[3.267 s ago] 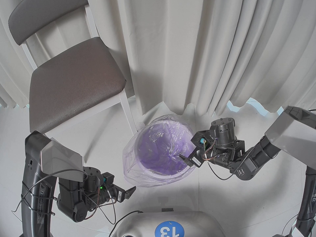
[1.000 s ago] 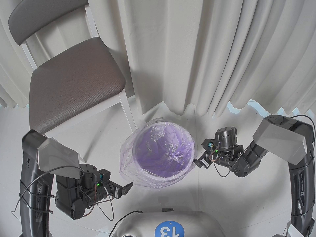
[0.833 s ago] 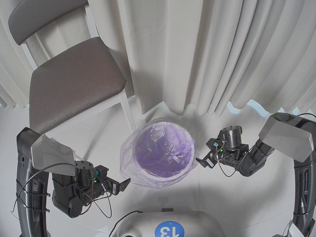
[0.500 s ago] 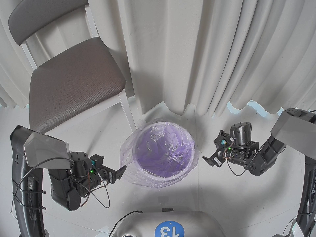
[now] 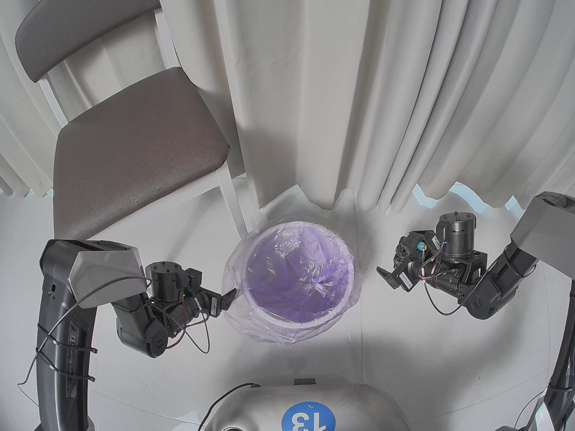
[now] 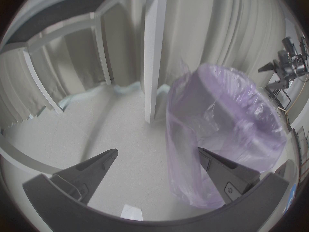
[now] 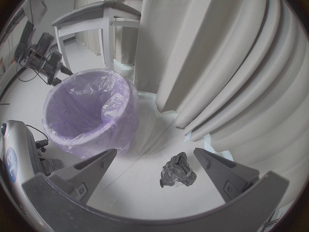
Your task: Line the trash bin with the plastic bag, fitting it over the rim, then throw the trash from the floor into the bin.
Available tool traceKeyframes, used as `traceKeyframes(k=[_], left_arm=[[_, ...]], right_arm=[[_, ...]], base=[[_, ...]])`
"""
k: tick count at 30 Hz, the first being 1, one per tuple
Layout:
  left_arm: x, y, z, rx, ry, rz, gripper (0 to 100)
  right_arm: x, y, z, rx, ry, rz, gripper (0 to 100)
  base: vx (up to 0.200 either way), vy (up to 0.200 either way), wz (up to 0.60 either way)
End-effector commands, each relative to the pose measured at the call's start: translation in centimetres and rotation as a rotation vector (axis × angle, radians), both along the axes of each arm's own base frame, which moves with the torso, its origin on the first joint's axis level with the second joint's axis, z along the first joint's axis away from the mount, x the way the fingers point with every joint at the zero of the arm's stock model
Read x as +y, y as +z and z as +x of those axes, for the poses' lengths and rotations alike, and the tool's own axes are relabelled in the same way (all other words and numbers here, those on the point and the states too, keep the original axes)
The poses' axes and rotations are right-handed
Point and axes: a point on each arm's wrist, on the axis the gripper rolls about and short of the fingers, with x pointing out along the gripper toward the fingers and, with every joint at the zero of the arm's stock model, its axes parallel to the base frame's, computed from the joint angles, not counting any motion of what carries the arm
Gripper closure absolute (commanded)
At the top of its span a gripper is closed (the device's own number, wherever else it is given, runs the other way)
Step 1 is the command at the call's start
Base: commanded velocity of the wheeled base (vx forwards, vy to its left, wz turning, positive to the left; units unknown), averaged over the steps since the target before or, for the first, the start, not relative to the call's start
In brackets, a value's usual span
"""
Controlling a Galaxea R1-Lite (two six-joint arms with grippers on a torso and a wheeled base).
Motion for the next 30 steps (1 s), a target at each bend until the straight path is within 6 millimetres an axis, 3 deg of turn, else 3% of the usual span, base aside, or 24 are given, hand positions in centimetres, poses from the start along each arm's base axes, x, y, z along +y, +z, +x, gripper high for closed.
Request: traceKeyframes(k=[1,6,13,26,30], left_arm=[[-1.8,-1.6,3.5,0.037,-0.024,0.007,0],[-4.3,-1.9,5.9,0.056,-0.058,0.011,0],[-6.7,-1.1,7.3,0.129,-0.08,0.073,0],[-6.2,-1.0,7.7,0.197,-0.04,0.141,0],[-4.3,0.6,6.1,0.13,-0.005,0.11,0]], right_arm=[[-1.2,-0.4,-0.1,-0.018,-0.036,0.026,0],[-2.1,-1.7,0.1,0.002,-0.066,0.057,0],[-3.2,-4.1,0.5,-0.007,-0.096,0.064,0],[-3.6,-5.1,0.2,0.025,-0.08,0.085,0],[-3.7,-4.9,-0.1,0.027,-0.083,0.083,0]], base=[[0.0,0.0,0.0],[0.0,0.0,0.0],[0.0,0.0,0.0],[0.0,0.0,0.0],[0.0,0.0,0.0]])
